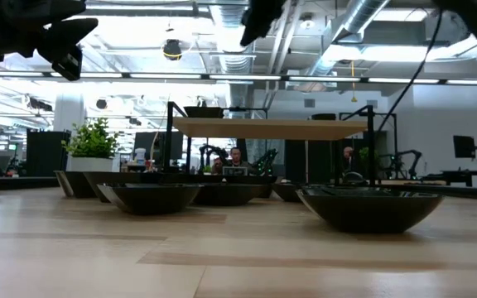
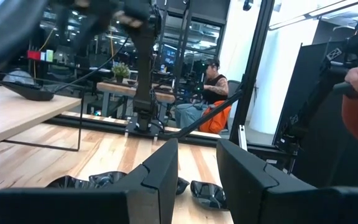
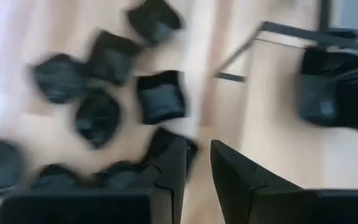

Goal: Pick & Place Mini shaped plates
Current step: Stack the black distorted square plate on top of the black distorted square plate on the shelf

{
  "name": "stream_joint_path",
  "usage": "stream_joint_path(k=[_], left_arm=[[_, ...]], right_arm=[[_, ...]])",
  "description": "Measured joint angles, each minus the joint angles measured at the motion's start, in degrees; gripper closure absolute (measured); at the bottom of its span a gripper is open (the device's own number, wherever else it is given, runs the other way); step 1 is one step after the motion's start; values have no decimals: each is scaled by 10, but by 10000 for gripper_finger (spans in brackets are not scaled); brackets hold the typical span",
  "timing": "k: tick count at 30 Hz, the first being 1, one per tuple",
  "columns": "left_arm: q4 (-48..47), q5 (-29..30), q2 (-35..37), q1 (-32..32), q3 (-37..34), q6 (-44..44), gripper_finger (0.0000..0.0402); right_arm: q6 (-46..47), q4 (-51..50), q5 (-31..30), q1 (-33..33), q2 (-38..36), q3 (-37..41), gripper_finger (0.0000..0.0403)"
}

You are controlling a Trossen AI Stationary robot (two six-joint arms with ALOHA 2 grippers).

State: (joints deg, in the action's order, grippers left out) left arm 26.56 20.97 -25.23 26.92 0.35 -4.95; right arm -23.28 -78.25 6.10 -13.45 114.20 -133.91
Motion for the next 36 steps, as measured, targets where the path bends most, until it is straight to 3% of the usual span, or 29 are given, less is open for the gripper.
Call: stream_joint_path(k=[5,10,22,28,31,36], left_arm=[[1,0,0,0,0,0,289],[13,0,0,0,0,0,289],[40,0,0,0,0,-12,289],[42,17,-18,-8,9,-15,289],[-28,20,-62,-31,58,-27,289],[-340,3,-181,-72,198,-121,289]], right_arm=[[25,-7,29,30,-75,78,332],[54,64,30,62,-178,242,333],[180,542,2,115,-489,825,333],[270,785,-72,188,-566,1023,333],[277,848,-101,226,-574,1069,333],[274,871,-130,267,-569,1096,333]])
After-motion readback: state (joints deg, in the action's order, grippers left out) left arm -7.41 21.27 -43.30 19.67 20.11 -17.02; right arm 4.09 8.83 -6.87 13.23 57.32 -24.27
